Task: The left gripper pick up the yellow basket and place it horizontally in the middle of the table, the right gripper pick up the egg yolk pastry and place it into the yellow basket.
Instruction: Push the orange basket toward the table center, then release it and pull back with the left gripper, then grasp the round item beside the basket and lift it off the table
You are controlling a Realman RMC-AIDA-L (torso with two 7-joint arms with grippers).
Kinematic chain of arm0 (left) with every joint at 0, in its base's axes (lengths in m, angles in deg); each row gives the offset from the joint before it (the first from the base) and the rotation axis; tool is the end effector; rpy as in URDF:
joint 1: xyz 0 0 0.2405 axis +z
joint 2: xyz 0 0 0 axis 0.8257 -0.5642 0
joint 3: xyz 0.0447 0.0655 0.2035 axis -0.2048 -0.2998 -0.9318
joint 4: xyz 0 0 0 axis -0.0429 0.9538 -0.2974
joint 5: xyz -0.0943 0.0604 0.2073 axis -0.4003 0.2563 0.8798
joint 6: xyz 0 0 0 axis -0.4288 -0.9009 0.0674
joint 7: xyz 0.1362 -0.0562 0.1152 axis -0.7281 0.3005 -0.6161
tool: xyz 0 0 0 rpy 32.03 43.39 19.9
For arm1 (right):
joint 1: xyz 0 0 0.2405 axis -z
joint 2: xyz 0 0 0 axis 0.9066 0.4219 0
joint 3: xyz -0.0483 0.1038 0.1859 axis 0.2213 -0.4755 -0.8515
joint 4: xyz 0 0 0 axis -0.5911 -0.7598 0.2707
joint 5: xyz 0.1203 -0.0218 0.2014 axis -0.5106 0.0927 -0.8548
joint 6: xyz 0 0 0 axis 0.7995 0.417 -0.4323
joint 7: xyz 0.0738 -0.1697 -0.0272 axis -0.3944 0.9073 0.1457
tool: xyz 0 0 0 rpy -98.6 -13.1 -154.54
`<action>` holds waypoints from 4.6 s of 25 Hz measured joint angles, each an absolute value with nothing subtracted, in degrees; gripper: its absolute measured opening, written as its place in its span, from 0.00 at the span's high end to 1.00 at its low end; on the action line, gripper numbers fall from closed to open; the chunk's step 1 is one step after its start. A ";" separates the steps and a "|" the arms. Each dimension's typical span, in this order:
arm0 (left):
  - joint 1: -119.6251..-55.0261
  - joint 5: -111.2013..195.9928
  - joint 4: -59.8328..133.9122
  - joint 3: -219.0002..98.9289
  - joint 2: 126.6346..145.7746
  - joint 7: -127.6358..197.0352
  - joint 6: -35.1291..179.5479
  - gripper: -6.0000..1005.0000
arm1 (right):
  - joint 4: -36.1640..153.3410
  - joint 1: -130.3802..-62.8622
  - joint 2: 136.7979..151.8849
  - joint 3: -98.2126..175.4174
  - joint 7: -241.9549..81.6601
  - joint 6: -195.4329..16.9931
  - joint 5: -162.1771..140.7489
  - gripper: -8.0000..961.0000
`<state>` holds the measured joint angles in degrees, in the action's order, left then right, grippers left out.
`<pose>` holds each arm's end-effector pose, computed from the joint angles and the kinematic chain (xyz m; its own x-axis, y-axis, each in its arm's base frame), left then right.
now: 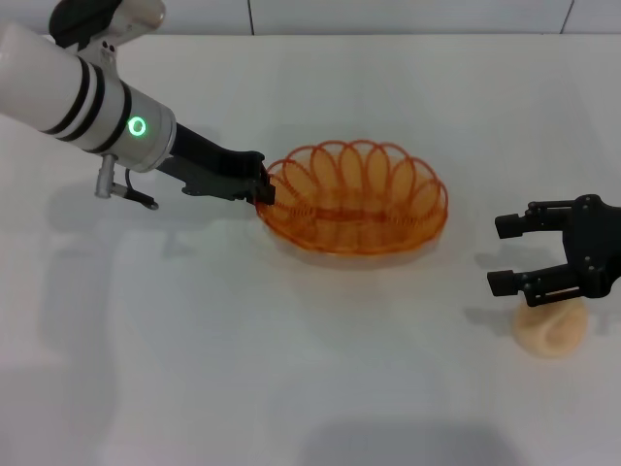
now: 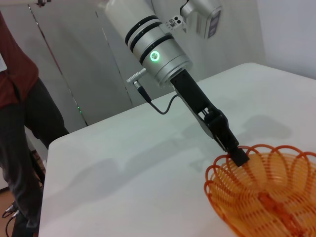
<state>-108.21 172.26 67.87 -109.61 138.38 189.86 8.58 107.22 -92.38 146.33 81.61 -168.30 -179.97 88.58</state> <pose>-0.1982 0.4183 -0.0651 0.2680 0.9545 0.1311 0.9463 -0.2352 -0.2218 0.2135 0.3328 0.0208 0.8750 -0.3363 -0.3481 -0.3732 -0.9268 -0.0426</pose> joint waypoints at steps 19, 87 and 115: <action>-107.45 170.46 68.76 -109.23 137.60 188.14 6.28 0.50 | 107.23 -91.99 145.88 81.61 -168.30 -179.96 88.14 0.12; -89.96 135.81 85.74 -109.23 139.50 123.23 -12.29 0.12 | 124.90 -93.05 146.76 91.90 -183.35 -180.07 110.25 0.13; -89.31 134.15 85.63 -109.23 139.50 122.97 -12.19 0.12 | 123.60 -91.86 146.92 92.15 -183.22 -175.68 110.35 0.38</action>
